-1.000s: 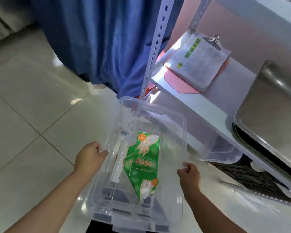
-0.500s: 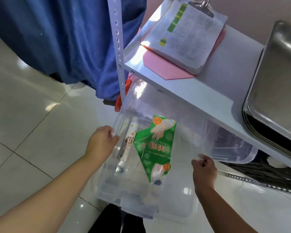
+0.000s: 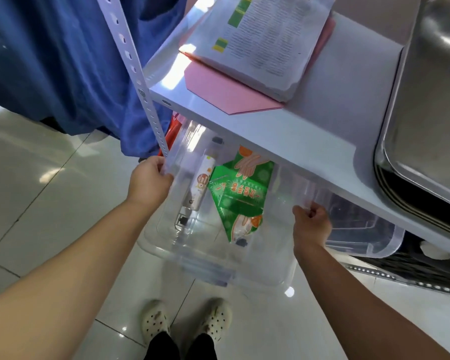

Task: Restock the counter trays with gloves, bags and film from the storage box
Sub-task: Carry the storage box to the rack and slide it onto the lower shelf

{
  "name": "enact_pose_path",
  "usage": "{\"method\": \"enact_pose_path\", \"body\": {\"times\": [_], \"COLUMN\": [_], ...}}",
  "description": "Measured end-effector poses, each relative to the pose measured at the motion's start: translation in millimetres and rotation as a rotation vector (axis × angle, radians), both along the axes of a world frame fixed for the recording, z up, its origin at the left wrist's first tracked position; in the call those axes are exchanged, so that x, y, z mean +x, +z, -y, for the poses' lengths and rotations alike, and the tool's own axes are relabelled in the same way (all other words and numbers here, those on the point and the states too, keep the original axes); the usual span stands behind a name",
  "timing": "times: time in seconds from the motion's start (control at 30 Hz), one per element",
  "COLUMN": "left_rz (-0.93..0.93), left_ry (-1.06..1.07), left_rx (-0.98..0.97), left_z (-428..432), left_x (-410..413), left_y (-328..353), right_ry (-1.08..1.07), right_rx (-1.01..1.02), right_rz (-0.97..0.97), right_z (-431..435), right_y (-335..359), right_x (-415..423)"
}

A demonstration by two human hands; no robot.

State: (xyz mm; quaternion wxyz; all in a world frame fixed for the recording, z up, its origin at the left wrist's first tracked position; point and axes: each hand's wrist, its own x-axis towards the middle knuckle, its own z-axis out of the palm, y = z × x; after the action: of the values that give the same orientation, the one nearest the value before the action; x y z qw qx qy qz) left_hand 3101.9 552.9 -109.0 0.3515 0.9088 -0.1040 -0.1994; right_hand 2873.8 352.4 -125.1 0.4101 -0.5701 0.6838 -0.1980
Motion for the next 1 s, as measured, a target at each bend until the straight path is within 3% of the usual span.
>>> {"method": "enact_pose_path", "body": {"times": [0.37,0.5,0.63,0.77,0.9,1.0], "left_rz": [-0.038,-0.216,-0.251,-0.255,-0.277,-0.307], "left_ry": [0.086,0.250,0.242,0.211,0.177,0.162], "left_rx": [0.118,-0.049,-0.062,-0.047,-0.048,-0.054], "left_z": [-41,-57,-58,-61,-64,-66], "left_x": [-26,-41,-44,-42,-43,-39], "left_y": [-10,-13,-10,-9,-5,-5], "right_ry": [0.002,0.061,0.123,0.032,-0.289,-0.306], "right_rx": [0.029,0.075,0.170,-0.007,-0.285,-0.258], "right_rz": [0.022,0.035,0.124,0.032,-0.010,-0.032], "right_z": [15,13,-6,-28,-26,-5], "right_y": [4,10,27,52,73,75], "right_x": [24,17,-11,-61,-97,-102]}}
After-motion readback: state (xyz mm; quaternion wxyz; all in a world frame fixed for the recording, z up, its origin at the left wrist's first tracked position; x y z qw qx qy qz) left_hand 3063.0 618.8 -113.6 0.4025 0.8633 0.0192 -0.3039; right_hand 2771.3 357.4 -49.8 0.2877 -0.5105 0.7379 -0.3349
